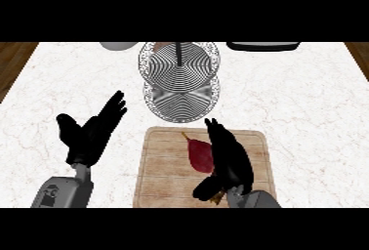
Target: Pick the pear from the cutting board and place it in the tiered basket
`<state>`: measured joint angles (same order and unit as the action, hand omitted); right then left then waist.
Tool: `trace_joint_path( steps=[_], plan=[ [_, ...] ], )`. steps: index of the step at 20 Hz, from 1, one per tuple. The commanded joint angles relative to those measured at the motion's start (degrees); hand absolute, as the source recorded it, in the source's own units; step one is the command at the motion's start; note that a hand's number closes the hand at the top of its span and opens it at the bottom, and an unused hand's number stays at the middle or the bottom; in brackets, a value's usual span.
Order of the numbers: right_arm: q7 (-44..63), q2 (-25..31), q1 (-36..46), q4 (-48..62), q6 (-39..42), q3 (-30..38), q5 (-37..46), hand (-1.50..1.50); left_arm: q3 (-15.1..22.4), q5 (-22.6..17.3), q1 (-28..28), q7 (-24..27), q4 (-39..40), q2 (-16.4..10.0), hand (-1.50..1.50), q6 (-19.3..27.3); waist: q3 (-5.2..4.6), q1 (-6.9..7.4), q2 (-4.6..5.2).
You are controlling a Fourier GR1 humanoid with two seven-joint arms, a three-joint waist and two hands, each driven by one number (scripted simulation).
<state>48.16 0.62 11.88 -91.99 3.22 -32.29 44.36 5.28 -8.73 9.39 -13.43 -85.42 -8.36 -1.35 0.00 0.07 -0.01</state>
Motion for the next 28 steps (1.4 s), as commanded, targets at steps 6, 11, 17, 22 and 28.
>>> trace_joint_path(
  steps=[6,11,17,22,28],
  plan=[
    [-5.53,-0.61,0.77,6.80,-1.04,4.76,-0.79,-1.50,-1.63,0.80,-1.11,-2.51,-3.50,1.65,0.00,-1.10,0.00,0.03,-0.01],
    [-11.29,-0.62,1.26,18.91,-10.37,1.68,-1.42,-1.50,1.23,4.69,-0.66,0.39,-0.91,5.16,0.00,1.63,0.01,0.19,0.04],
    [-9.68,-0.59,5.93,21.74,-12.25,-2.33,-6.32,-1.50,-2.20,3.65,2.49,2.34,5.17,3.95,0.00,-0.94,0.00,0.15,0.12],
    [-17.58,-0.53,6.31,21.67,-14.89,-4.34,-9.94,1.50,-2.63,2.39,1.56,0.33,1.86,2.81,0.00,-2.33,0.02,0.37,0.14],
    [-16.06,-0.52,9.25,24.44,-17.91,-7.06,-8.28,1.50,-4.31,1.84,2.12,1.62,4.05,1.74,0.00,-3.92,0.00,0.46,0.15]
  ],
)
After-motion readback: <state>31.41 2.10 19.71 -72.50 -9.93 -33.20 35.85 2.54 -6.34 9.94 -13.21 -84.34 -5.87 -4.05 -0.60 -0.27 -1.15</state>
